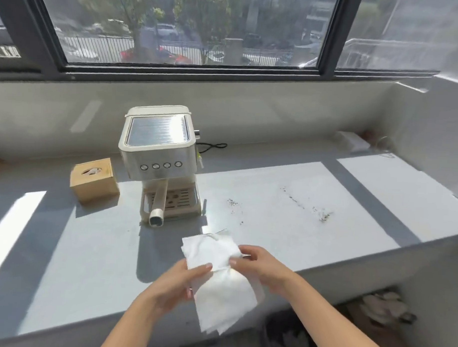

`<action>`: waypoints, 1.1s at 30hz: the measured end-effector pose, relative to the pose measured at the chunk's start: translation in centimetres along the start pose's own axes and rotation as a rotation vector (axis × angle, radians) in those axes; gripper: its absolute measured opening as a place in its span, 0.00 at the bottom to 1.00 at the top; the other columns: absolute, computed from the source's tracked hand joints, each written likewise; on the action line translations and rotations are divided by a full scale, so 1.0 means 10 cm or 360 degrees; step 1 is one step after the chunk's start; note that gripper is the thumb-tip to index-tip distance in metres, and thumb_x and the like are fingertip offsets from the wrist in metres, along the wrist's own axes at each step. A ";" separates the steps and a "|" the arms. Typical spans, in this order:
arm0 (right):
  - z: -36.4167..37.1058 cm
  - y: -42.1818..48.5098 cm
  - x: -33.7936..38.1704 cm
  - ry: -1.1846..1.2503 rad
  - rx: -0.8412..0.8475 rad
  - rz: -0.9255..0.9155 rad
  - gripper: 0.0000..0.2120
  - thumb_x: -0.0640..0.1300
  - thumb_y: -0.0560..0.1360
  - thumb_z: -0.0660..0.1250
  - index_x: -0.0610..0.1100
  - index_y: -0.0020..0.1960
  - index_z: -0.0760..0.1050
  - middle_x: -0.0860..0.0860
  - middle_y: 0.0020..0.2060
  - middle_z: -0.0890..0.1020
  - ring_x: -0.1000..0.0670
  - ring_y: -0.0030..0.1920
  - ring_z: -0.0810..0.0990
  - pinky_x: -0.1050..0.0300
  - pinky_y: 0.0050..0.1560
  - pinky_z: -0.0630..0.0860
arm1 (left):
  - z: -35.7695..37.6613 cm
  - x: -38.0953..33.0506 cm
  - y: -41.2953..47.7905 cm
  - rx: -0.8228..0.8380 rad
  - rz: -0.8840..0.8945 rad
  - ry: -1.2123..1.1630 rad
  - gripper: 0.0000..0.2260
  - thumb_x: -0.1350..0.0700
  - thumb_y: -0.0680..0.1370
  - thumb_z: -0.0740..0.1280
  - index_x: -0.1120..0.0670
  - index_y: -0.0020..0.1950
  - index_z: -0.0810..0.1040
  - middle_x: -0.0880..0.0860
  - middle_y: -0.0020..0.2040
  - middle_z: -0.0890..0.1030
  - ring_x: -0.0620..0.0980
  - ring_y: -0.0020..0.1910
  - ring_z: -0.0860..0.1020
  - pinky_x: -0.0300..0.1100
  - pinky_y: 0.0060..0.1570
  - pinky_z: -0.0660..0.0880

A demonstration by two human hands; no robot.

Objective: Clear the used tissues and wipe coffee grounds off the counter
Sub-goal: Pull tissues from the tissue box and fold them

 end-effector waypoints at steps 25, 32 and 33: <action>0.19 1.13 0.00 -0.0081 -0.0166 0.0011 0.13 0.31 0.68 0.62 0.49 0.42 0.74 0.50 0.42 0.76 0.52 0.35 0.73 0.64 0.32 0.70 | -0.92 0.12 0.61 -0.1203 0.0008 0.0777 0.11 0.60 0.73 0.68 0.53 0.55 0.74 0.52 0.49 0.78 0.51 0.46 0.76 0.42 0.44 0.74; 0.78 1.49 -0.32 0.0266 -0.0280 0.0441 0.11 0.30 0.68 0.65 0.43 0.44 0.70 0.47 0.38 0.72 0.50 0.36 0.73 0.61 0.30 0.71 | -1.24 0.28 0.77 -0.1492 -0.0026 0.0989 0.11 0.57 0.76 0.62 0.53 0.59 0.74 0.57 0.51 0.80 0.58 0.45 0.78 0.46 0.43 0.74; 0.90 1.53 -0.35 0.0315 -0.0237 0.0455 0.11 0.30 0.68 0.65 0.43 0.44 0.70 0.47 0.36 0.73 0.50 0.36 0.74 0.61 0.32 0.73 | -1.27 0.37 0.81 -0.1455 -0.0123 0.1016 0.13 0.58 0.76 0.61 0.52 0.61 0.73 0.57 0.55 0.78 0.59 0.47 0.78 0.45 0.43 0.72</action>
Point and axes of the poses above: each hand's wrist, its own y-axis towards the middle knuckle, its own z-axis out of the palm, x = y × z, the point moved 5 cm from there along y, towards the middle knuckle
